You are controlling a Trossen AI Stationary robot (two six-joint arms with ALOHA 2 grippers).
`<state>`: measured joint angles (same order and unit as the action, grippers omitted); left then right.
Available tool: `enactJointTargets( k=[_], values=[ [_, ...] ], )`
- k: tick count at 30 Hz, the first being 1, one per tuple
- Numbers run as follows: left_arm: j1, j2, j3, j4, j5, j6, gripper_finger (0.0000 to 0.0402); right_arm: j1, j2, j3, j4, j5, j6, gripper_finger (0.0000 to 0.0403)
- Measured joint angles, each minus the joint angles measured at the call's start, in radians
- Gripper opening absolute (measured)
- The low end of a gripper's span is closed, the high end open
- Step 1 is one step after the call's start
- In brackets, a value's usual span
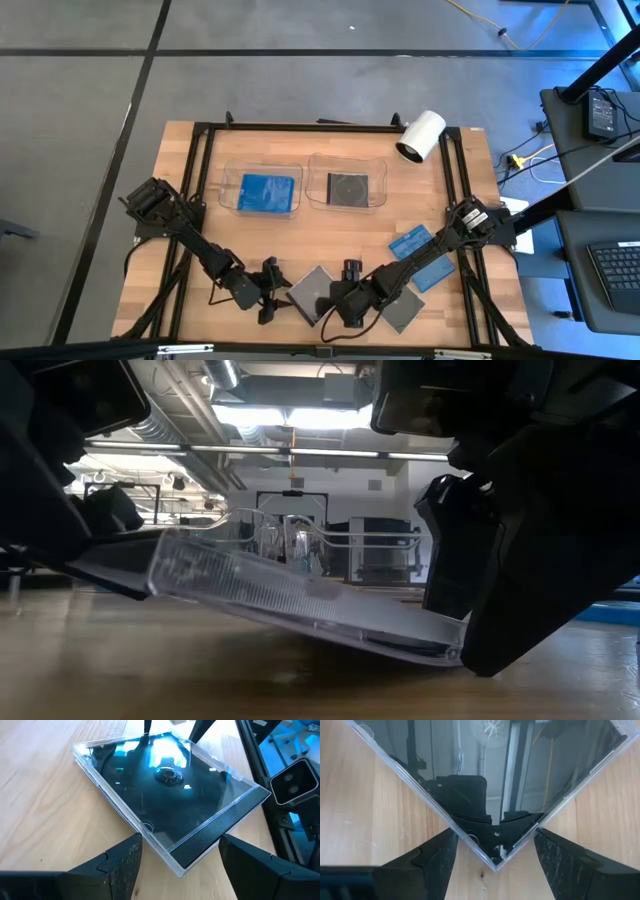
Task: Pick & place jewel cases by type
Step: Put the left black CD case into the right transparent bin
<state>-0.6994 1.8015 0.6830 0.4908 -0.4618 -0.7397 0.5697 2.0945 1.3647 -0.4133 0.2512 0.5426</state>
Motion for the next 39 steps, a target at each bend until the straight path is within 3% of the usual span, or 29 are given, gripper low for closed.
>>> enactJointTargets(
  k=[26, 39],
  values=[
    [0.001, -0.006, 0.004, 0.149, -0.017, -0.112, 0.0255, 0.0, -0.002, 0.001, 0.008, -0.094, -0.061, 0.0264],
    [0.003, -0.008, 0.008, 0.202, -0.052, -0.114, 0.0255, -0.001, -0.001, 0.002, 0.005, -0.114, -0.17, 0.0264]
  ],
)
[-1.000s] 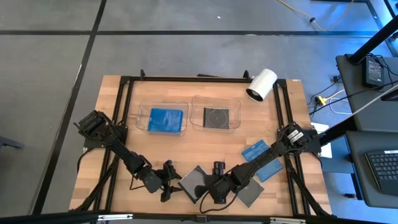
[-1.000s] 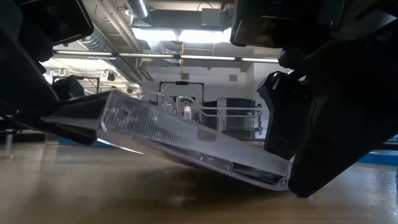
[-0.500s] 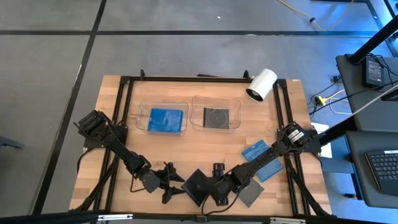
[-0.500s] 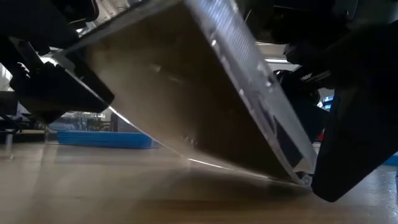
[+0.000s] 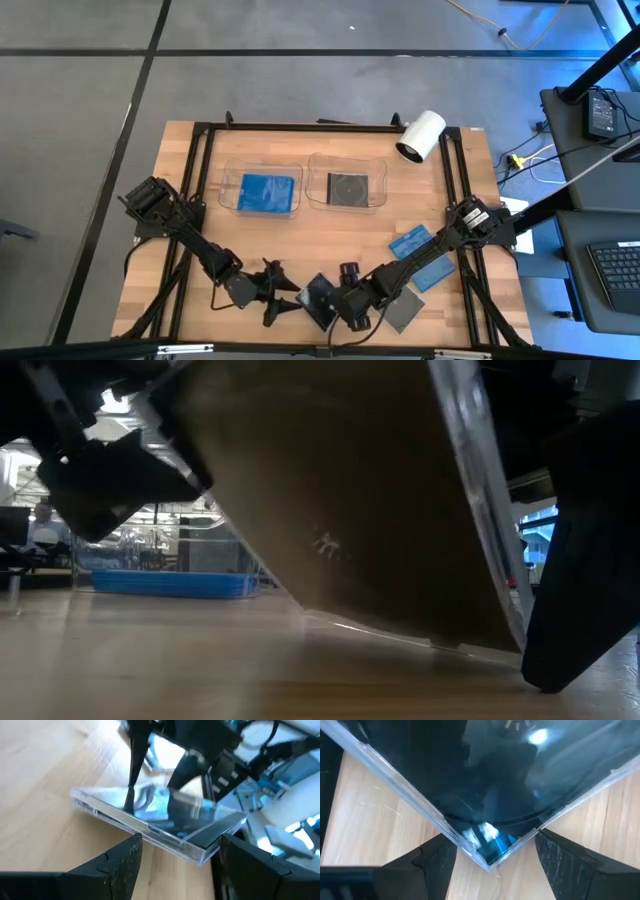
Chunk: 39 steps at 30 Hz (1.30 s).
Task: Pick & place jewel cases by type
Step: Put the left black CD case into the right transparent bin
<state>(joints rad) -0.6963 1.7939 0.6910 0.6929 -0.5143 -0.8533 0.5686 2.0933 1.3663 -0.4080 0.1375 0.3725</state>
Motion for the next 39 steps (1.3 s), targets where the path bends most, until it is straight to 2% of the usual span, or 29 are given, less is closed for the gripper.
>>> enactJointTargets(
  k=[12, 17, 27, 35, 39],
  values=[
    [0.004, 0.001, 0.0, 0.071, -0.056, 0.034, 0.0255, -0.003, 0.001, 0.0, 0.008, -0.004, -0.069, 0.0264],
    [0.014, 0.001, 0.0, 0.162, -0.114, 0.127, 0.0255, -0.004, 0.005, 0.012, 0.017, 0.002, -0.127, 0.0263],
    [0.028, 0.004, -0.002, 0.175, -0.103, 0.186, 0.0255, -0.005, 0.008, 0.023, 0.031, 0.032, -0.175, 0.0263],
    [0.028, 0.003, -0.002, 0.175, -0.084, 0.332, 0.0255, -0.005, 0.006, 0.023, 0.018, 0.033, -0.172, 0.0264],
    [0.045, 0.003, -0.003, 0.192, -0.064, 0.304, 0.0255, -0.007, 0.005, 0.022, 0.019, 0.031, -0.165, 0.0264]
  ],
)
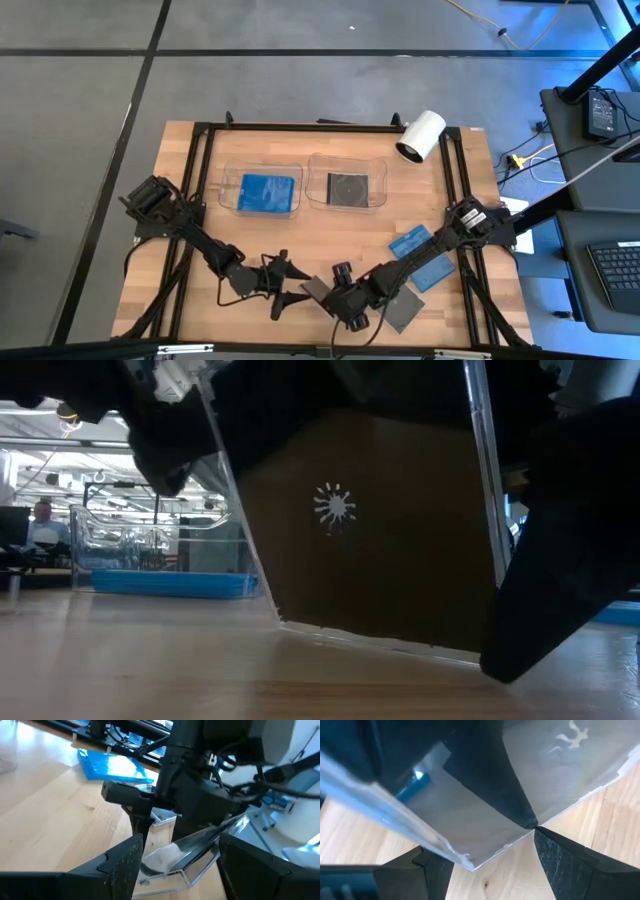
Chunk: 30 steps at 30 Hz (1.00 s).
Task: Pick & place jewel cases by type
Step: Put the left black CD case into the right transparent bin
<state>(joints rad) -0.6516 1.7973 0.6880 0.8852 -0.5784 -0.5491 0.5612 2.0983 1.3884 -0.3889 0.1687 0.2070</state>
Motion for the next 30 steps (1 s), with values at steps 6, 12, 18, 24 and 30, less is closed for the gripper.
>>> enactJointTargets(
  k=[6, 12, 18, 24, 30],
  values=[
    [0.039, 0.0, -0.002, 0.021, 0.105, -0.039, 0.0255, -0.01, 0.0, 0.0, 0.008, 0.01, 0.05, 0.0264],
    [0.066, 0.0, -0.002, 0.021, 0.159, -0.036, 0.0255, -0.01, -0.002, -0.001, 0.004, 0.033, 0.046, 0.0252],
    [0.091, 0.0, -0.002, 0.024, 0.231, -0.032, 0.0255, -0.012, -0.004, -0.001, -0.005, 0.036, 0.053, 0.0207],
    [0.102, -0.001, -0.002, 0.032, 0.306, -0.037, 0.0255, -0.012, -0.004, -0.001, -0.002, 0.037, 0.084, 0.0167],
    [0.102, -0.053, -0.002, 0.029, 0.346, 0.005, 0.0255, -0.014, -0.004, -0.001, -0.001, 0.037, 0.109, 0.0151]
  ],
)
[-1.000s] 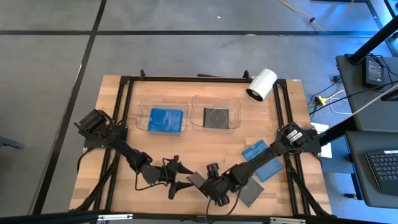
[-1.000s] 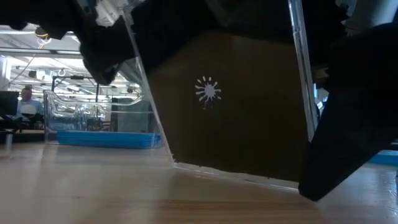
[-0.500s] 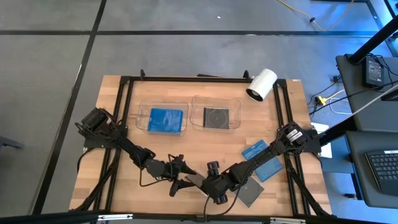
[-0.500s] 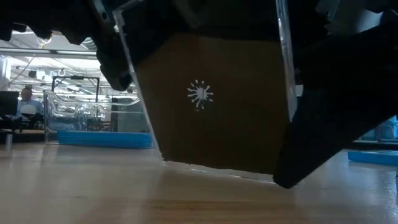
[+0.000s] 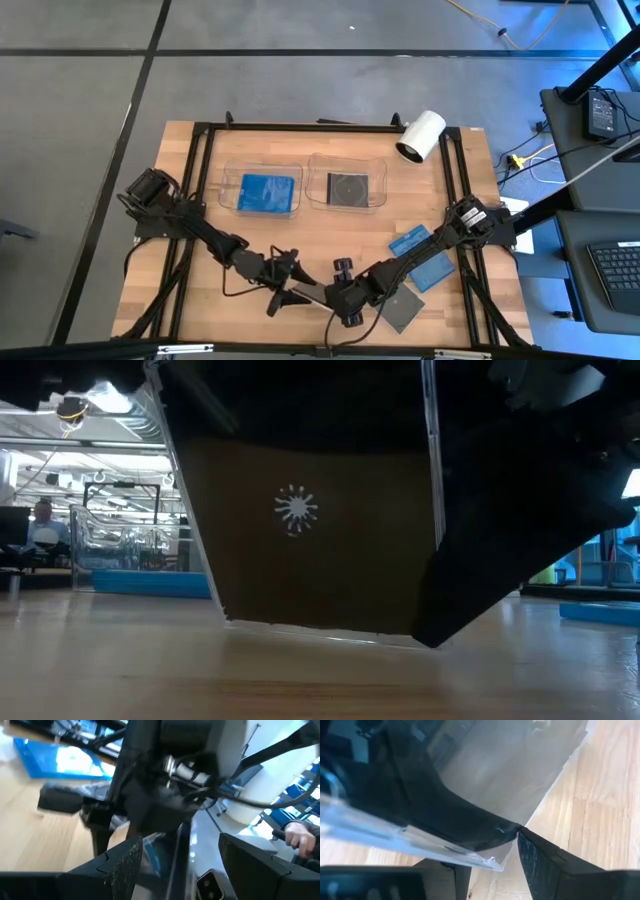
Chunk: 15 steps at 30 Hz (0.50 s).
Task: Pick & place jewel cases by type
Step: Put the left black CD case into the right transparent bin
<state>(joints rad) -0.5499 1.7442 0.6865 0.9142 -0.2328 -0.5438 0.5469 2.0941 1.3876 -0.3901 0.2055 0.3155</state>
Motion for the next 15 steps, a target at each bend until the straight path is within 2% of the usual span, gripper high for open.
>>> enactJointTargets(
  k=[9, 15],
  values=[
    [0.009, -0.102, 0.0, -0.086, 0.007, 0.081, 0.0255, 0.0, -0.013, 0.0, -0.02, 0.002, 0.027, 0.015],
    [-0.006, -0.212, 0.0, -0.358, -0.011, 0.263, 0.0255, -0.009, -0.013, 0.0, -0.024, 0.003, 0.026, 0.015]
  ],
)
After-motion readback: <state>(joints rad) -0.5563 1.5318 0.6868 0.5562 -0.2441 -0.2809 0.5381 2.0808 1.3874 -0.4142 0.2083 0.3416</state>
